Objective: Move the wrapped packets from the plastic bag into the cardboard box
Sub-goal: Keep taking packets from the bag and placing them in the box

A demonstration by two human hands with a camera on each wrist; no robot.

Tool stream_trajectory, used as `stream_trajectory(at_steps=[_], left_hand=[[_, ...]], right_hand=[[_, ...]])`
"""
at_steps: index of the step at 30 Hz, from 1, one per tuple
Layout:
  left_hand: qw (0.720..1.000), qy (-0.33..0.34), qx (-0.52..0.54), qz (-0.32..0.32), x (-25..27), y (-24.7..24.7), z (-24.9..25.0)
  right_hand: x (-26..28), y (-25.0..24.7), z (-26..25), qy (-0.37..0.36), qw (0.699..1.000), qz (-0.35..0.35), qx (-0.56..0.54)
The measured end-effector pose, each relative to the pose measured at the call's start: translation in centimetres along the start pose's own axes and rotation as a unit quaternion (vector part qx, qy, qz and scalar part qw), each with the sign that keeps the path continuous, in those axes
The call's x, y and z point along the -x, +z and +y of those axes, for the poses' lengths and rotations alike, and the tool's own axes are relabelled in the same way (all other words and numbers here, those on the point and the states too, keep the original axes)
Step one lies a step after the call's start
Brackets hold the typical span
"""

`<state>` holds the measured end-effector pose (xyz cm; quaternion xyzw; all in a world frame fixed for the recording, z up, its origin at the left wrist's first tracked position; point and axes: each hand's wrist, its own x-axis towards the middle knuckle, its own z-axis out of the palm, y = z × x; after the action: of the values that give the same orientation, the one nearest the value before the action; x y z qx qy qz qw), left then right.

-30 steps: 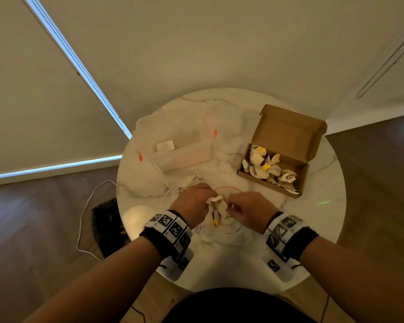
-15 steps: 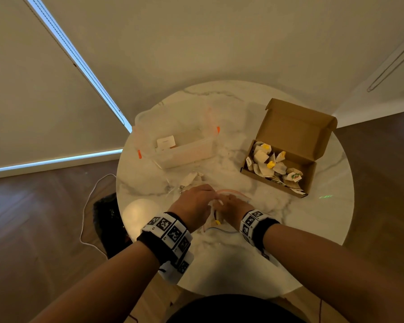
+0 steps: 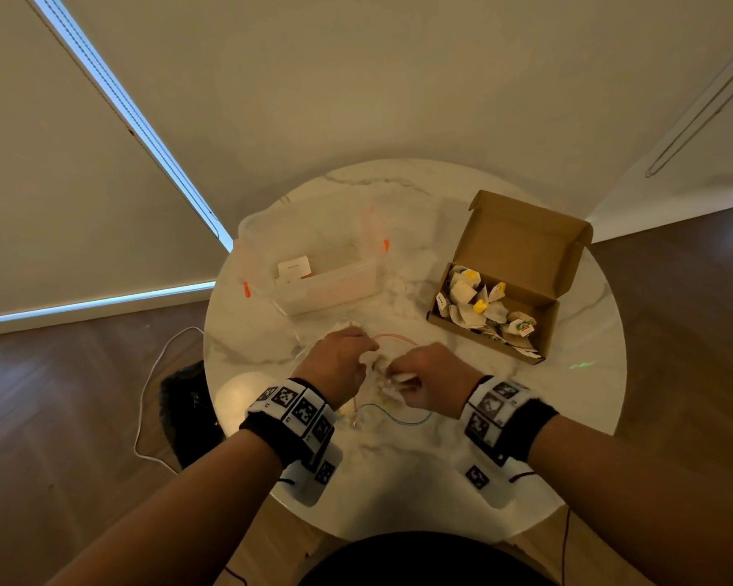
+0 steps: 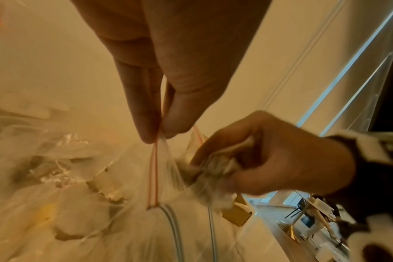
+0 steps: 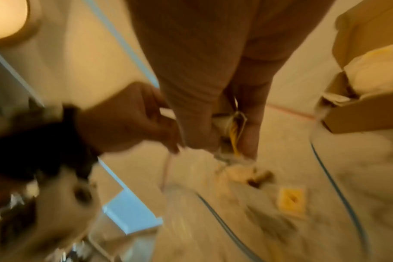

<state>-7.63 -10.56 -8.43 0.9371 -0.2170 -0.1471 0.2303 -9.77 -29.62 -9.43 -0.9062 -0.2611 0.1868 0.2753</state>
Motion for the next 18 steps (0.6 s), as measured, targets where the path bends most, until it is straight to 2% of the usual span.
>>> stream_trajectory(at_steps=[4,7,9,11,13,14,16,18], left_hand=[[0.999,-0.027,-0.016,-0.023,-0.4,-1.0,0.2],[0.998,-0.032,0.023,-0.053,-0.4,-1.4,0.6],[0.994,-0.031,0.092,-0.052,-0.6,-2.0,1.1],[0.969,-0.05,0.238,-0.032,-0.9,-3.1,1.7],[0.916,-0.054,0.396,-0.033,-1.2,-4.3,2.4],[0.896,-0.041,0.44,-0.039,-1.4,-4.8,2.8],[0.879,-0.01,0.473,-0.064,-1.7,-5.5,3.6],[0.882,0.002,0.465,-0.077,-2.2,-5.6,4.1]], right_hand=[[1.2,-5.9,-1.1,0.06,0.985,0.029,-0.158],[1.5,-9.1,-1.6,0.079,0.95,0.075,-0.294],[1.5,-10.1,-1.6,0.103,0.919,0.098,-0.369],[1.3,-10.5,-1.5,0.129,0.882,0.102,-0.441],[1.0,-10.6,-1.5,0.135,0.839,0.101,-0.517],[0.8,-10.5,-1.6,0.131,0.818,0.099,-0.551],[0.6,-10.7,-1.8,0.118,0.784,0.1,-0.601],[0.3,-11.0,-2.1,0.106,0.764,0.099,-0.628]])
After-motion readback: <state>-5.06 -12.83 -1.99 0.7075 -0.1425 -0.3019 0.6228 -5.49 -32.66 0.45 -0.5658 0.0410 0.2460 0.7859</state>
